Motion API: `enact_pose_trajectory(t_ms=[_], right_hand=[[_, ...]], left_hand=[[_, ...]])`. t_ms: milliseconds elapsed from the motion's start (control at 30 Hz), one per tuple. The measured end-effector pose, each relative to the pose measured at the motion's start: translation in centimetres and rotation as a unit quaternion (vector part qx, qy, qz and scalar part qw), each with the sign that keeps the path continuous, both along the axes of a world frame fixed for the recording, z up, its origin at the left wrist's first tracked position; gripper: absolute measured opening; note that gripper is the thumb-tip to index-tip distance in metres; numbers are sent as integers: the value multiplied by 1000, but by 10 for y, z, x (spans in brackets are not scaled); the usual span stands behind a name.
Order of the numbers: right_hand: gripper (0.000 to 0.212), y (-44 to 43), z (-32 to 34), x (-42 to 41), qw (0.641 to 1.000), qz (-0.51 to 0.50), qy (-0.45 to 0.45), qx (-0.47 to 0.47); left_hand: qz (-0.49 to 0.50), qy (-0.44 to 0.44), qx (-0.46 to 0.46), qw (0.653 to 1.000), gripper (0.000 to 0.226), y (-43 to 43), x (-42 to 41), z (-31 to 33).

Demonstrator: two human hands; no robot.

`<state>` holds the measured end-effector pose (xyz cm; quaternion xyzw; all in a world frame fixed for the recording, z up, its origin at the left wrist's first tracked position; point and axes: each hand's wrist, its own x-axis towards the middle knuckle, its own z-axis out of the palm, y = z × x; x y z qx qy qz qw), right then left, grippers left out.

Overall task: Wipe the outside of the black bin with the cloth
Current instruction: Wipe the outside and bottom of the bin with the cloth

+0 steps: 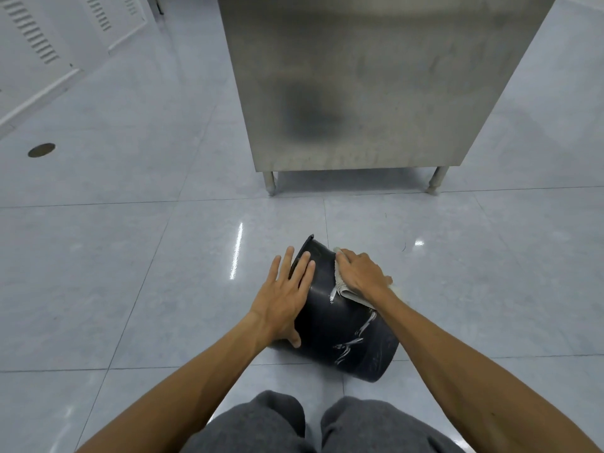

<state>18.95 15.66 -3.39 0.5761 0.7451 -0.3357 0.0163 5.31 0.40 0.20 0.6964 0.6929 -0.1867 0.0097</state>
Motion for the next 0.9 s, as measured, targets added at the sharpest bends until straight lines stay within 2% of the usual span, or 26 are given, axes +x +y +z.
enact_pose_trajectory(t_ms=[100, 233, 333, 500, 633, 767, 900], right_hand=[[61, 3, -6, 2, 999, -29, 3, -43], [72, 14, -34, -2, 995, -5, 1, -102], [66, 10, -30, -9, 995, 7, -8, -98], [61, -20, -25, -8, 998, 49, 9, 38], [61, -71, -29, 13, 967, 129, 4, 218], [63, -124, -39, 42, 960, 133, 38, 245], [63, -109, -31, 28, 963, 121, 3, 240]], left_hand=[[-30, -2, -14, 999, 156, 13, -8, 2], [-53, -4, -52, 997, 163, 21, -17, 2], [-43, -12, -58, 997, 166, 20, -19, -1], [-20, -38, -74, 996, 167, 28, -19, 0], [-11, -47, -84, 995, 166, 37, -15, 5], [-17, -55, -74, 996, 164, 30, -19, 0], [-43, -41, -55, 997, 165, 9, -24, -14]])
